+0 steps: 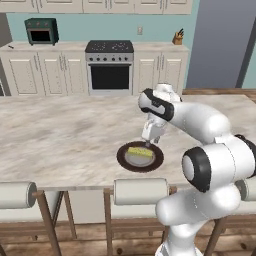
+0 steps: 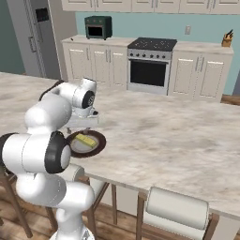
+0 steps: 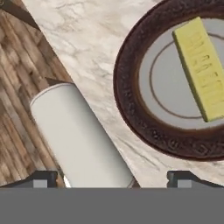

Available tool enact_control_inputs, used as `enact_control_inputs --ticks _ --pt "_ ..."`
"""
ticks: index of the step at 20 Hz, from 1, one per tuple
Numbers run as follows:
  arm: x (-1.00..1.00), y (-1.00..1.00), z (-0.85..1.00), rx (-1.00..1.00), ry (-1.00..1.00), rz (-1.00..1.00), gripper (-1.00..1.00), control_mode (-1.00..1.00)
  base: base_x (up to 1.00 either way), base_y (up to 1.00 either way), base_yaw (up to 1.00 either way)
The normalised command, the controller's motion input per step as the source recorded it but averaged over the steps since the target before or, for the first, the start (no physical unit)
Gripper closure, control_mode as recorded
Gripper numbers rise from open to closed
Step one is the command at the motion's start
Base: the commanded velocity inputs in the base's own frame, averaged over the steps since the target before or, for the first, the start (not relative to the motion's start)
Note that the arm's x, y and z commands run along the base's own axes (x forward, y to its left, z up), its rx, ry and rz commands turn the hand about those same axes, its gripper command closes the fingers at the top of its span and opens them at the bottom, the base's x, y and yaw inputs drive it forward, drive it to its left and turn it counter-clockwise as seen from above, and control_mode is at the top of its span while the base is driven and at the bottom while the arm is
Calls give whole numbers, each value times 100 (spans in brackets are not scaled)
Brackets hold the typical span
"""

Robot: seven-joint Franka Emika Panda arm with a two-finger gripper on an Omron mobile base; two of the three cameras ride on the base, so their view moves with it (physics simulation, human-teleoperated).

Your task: Retrieve the butter from the fridge and place it on a plate on the dining table. Then retrieve the butter knife by the fridge and place it near the plate.

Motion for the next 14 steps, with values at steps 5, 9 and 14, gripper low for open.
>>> enact_control_inputs --ticks 5,9,14 --pt "-58 -21 8 -34 16 -44 -100 -100 0 0 0" --pt "-82 -23 0 -32 0 -43 -100 -100 0 0 0" --pt "-97 -18 14 -20 -13 -39 -100 -100 0 0 0"
